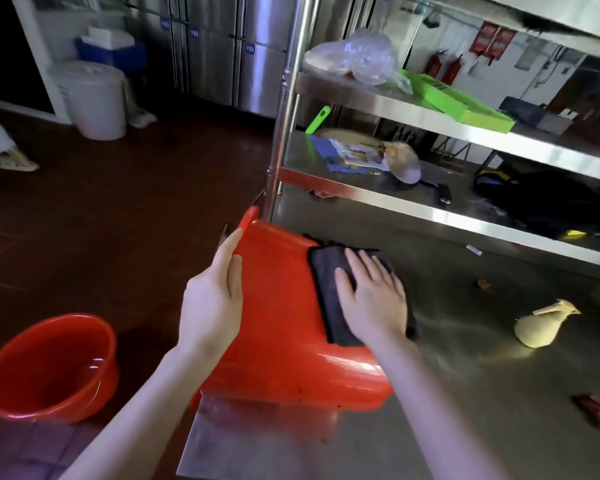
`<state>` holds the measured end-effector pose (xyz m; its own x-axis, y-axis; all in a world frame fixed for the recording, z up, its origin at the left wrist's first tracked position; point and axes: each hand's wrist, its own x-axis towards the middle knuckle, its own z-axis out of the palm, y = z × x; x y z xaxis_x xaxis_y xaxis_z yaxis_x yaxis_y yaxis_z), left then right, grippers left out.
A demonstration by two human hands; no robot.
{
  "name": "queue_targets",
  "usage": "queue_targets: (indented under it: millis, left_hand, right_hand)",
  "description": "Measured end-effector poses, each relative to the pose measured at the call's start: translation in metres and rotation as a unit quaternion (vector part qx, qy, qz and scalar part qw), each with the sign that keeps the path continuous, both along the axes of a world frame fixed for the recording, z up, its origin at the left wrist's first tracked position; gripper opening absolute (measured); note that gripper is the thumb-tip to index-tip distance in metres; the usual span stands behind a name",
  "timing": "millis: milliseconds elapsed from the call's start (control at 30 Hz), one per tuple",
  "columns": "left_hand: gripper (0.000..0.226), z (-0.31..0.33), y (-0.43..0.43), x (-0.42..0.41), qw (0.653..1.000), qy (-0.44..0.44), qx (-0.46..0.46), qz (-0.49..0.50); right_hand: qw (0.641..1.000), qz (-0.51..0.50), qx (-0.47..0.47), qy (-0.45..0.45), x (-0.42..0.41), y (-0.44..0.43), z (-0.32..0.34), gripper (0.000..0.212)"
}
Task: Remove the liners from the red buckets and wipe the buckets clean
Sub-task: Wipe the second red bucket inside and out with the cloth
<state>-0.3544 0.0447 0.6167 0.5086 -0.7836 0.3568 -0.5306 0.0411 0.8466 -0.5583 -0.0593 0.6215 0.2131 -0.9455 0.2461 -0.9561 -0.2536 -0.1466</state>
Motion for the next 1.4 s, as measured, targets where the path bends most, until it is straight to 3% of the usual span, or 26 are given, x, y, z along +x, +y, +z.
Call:
queue_targets:
  millis: [133,200,300,400,500,633,733,833,933,1067,1200,1333,1400]
  left_hand:
    - [0.046,-0.017,0.029,-0.007,1.000,-0.012,-0.027,-0.008]
    - [0.047,-0.021,0.031,-0.006,1.000,0.003,-0.030,-0.008]
    - [0.046,-0.018,0.023,-0.003,0.999,-0.007,-0.032,-0.013]
    - [0.043,-0.014,0.014,0.000,1.000,-0.017,-0.020,0.000]
    - [0.042,-0.012,0.010,0.000,1.000,-0.022,-0.016,0.004]
    - [0.042,-0.015,0.012,-0.002,1.000,0.011,-0.024,-0.015]
    - [0.047,-0.023,0.024,-0.004,0.998,-0.004,-0.057,-0.017]
    - [0.049,-0.035,0.036,-0.005,0.997,-0.013,-0.075,-0.017]
    - [0.046,-0.051,0.045,-0.004,0.996,-0.012,-0.085,-0.017]
    - [0.049,-0.049,0.044,0.009,0.998,-0.007,-0.040,-0.044]
    - [0.050,-0.005,0.011,0.018,0.998,-0.037,0.008,-0.053]
    - [0.054,0.034,-0.052,0.014,0.983,0.015,0.183,0.018]
    - [0.050,0.036,-0.060,0.012,0.984,0.012,0.173,0.051]
  right_hand:
    - [0.983,-0.094,0.122,-0.100,-0.039,-0.017,0.006,0.052]
    - [0.987,-0.092,0.115,-0.068,-0.020,-0.021,0.011,0.052]
    - [0.999,0.013,0.042,-0.014,0.042,-0.009,0.018,0.053]
    - [0.989,0.144,-0.027,0.021,0.092,0.022,0.014,0.059]
    - [0.984,0.173,-0.043,0.026,0.086,0.031,0.010,0.062]
    - [0.997,0.062,-0.030,0.022,0.024,0.001,0.003,0.056]
    - [0.995,-0.050,0.085,-0.029,-0.022,-0.025,0.007,0.053]
    - [0.978,-0.097,0.183,-0.036,-0.011,-0.042,0.022,0.053]
    - [0.989,-0.010,0.148,-0.023,0.052,-0.037,0.030,0.051]
    - [0.988,0.152,-0.003,0.021,0.114,0.018,0.020,0.059]
    - [0.983,0.165,-0.072,0.029,0.102,0.050,0.006,0.062]
    - [0.967,0.236,-0.097,0.022,0.083,0.063,-0.005,0.060]
    - [0.963,0.255,-0.084,0.034,0.064,0.058,-0.006,0.060]
